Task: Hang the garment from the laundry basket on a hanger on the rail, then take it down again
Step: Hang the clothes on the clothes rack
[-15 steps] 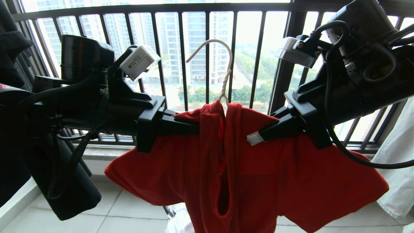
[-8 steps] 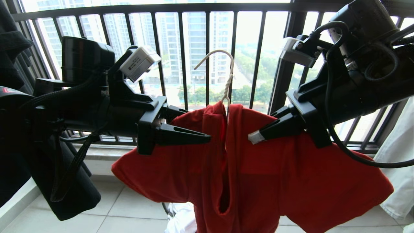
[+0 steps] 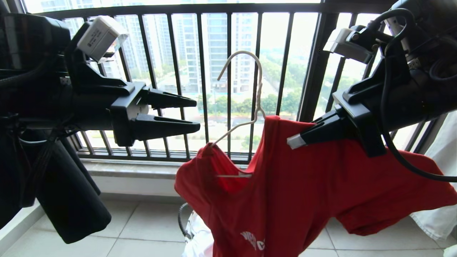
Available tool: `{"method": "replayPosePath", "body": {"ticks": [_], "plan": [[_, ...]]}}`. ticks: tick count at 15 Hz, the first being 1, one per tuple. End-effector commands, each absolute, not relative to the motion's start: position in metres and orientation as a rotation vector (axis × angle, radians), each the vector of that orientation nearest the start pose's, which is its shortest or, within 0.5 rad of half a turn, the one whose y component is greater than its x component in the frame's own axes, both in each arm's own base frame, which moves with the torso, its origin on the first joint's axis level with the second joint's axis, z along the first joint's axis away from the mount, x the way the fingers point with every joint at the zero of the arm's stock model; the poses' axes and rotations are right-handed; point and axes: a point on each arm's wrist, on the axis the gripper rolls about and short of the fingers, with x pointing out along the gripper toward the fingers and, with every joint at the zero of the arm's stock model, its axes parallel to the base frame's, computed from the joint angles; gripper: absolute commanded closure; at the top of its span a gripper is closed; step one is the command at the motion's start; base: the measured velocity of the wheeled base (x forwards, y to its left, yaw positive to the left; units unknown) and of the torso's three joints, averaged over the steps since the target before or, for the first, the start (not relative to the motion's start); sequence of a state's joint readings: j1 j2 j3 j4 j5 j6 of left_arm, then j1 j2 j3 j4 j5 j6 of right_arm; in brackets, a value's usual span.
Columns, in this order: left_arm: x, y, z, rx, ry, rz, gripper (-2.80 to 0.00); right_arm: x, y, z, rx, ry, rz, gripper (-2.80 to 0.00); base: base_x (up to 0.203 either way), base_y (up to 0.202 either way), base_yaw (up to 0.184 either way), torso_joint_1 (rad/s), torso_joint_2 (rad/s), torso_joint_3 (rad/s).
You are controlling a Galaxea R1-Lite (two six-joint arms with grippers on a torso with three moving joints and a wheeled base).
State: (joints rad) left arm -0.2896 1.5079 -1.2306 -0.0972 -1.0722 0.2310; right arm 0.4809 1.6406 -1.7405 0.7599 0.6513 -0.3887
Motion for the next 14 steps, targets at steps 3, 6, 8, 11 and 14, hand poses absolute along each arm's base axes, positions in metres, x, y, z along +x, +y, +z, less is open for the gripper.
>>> {"method": "replayPosePath", "body": {"ticks": [3,6,8,11,14], "plan": [[0.238,-0.085,0.319,0.105,0.006,-1.346,-2.8,0.217,0.124,0.335,-0.27,0.461,1.195,0.0,0.0,0.0,0.0,0.0,0.0,0.0],[0.24,-0.083,0.321,0.101,-0.02,-1.333,0.0,0.217,0.124,0.335,-0.269,0.463,1.193,0.0,0.0,0.0,0.0,0.0,0.0,0.0],[0.242,-0.082,0.324,0.071,-0.018,-1.324,0.0,0.218,0.122,0.335,-0.267,0.464,1.186,0.0,0.0,0.0,0.0,0.0,0.0,0.0],[0.245,-0.077,0.327,0.053,-0.03,-1.301,0.0,0.22,0.119,0.335,-0.264,0.462,1.172,0.0,0.0,0.0,0.0,0.0,0.0,0.0],[0.247,-0.071,0.334,0.03,-0.032,-1.272,0.0,0.219,0.115,0.337,-0.258,0.455,1.158,0.0,0.0,0.0,0.0,0.0,0.0,0.0]]}}
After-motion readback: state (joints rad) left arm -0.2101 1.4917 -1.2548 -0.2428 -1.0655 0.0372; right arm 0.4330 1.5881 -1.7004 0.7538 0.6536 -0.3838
